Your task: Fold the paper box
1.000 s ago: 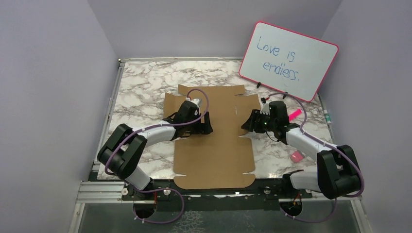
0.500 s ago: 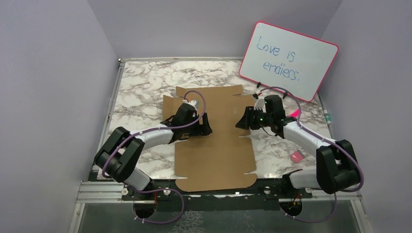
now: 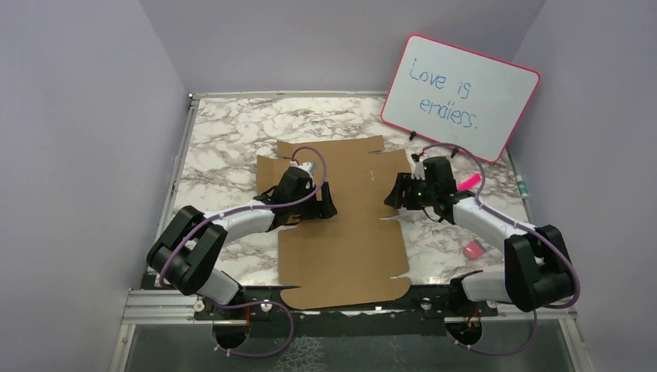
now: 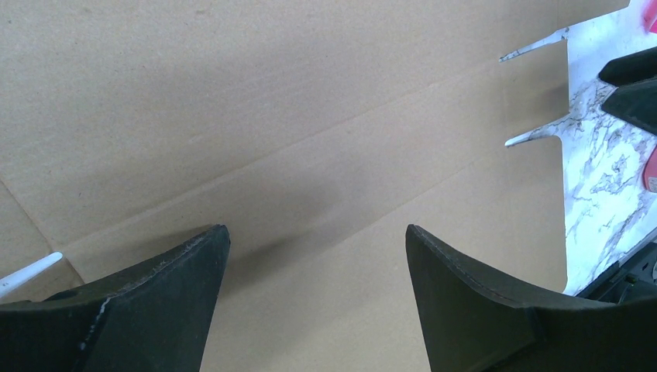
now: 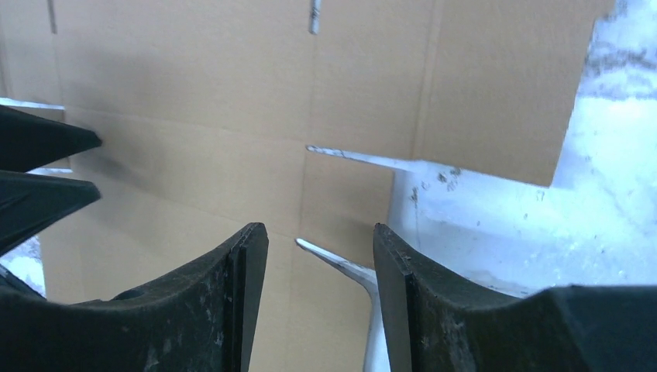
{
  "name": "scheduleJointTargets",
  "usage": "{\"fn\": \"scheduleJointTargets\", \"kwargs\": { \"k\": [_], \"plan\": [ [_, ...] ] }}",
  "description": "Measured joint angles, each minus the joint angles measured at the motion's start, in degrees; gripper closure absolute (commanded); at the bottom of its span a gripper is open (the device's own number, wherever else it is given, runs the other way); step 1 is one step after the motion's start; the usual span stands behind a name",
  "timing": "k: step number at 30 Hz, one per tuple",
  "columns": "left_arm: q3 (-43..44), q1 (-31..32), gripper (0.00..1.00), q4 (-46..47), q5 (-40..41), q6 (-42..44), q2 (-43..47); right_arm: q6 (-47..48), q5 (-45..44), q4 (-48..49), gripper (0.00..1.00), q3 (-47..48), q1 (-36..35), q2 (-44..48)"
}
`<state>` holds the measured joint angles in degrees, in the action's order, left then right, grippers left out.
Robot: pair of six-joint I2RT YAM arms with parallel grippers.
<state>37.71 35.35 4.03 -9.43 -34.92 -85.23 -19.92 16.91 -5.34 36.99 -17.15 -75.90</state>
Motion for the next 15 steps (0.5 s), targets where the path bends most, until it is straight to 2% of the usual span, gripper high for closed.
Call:
{"fn": "scheduleJointTargets", "kwargs": {
  "k": [7, 11, 15],
  "plan": [
    [0.0, 0.0, 0.15, 0.0, 0.0, 0.0, 0.0, -2.6, -0.5, 2.4, 0.48, -4.4, 0.4, -3.7],
    [-0.1, 0.0, 0.15, 0.0, 0.0, 0.0, 0.0, -3.0, 0.1, 4.5, 0.56, -4.4, 0.5, -4.5],
    [-0.2, 0.0, 0.15, 0.0, 0.0, 0.0, 0.2, -2.5, 1.8, 4.8, 0.69, -4.5, 0.8, -4.7]
  ]
}}
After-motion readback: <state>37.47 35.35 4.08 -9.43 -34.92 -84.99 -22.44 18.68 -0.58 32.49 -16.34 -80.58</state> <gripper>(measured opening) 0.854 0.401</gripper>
